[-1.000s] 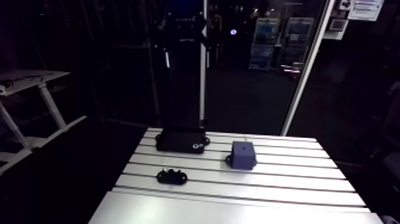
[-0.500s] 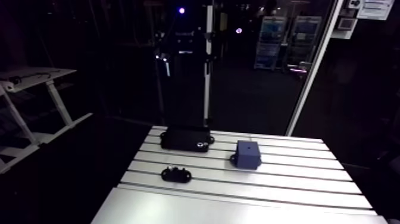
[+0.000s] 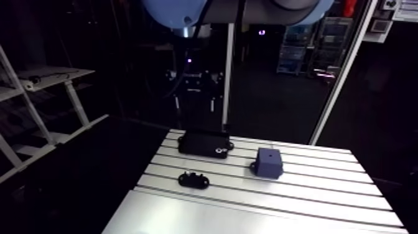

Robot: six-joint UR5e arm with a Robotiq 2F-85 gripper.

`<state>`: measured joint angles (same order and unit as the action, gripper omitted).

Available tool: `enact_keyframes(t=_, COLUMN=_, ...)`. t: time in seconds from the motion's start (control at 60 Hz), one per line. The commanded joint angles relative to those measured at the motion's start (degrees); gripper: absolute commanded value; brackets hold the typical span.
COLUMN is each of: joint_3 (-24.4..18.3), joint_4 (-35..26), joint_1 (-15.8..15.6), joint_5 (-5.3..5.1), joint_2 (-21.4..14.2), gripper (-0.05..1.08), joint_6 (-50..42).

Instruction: Pick up the M10 bolt and insert it into the hole until fully seated.

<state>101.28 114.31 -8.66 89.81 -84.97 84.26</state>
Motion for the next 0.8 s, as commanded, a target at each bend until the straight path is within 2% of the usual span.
enact_keyframes(t=0.017, joint_3=4.8, joint_4=4.2, joint_1=-0.3, joint_5=0.14, joint_2=0.1, gripper=0.01, joint_6=-0.6)
enact_keyframes(t=0.167, joint_3=6.5, joint_4=6.1, joint_1=-0.3, joint_5=0.23, joint_2=0.2, gripper=0.01, joint_6=-0.4)
enact_keyframes(t=0.4, joint_3=9.4, joint_4=10.3, joint_1=-0.7, joint_5=0.3, joint_2=2.4, gripper=0.01, joint_6=-0.2)
enact_keyframes(t=0.583, joint_3=10.2, joint_4=12.7, joint_1=-1.3, joint_5=0.41, joint_2=4.2, gripper=0.02, joint_6=-0.3)
enact_keyframes(t=0.8, joint_3=10.6, joint_4=14.1, joint_1=-1.6, joint_5=0.33, joint_2=4.7, gripper=0.04, joint_6=-0.2)
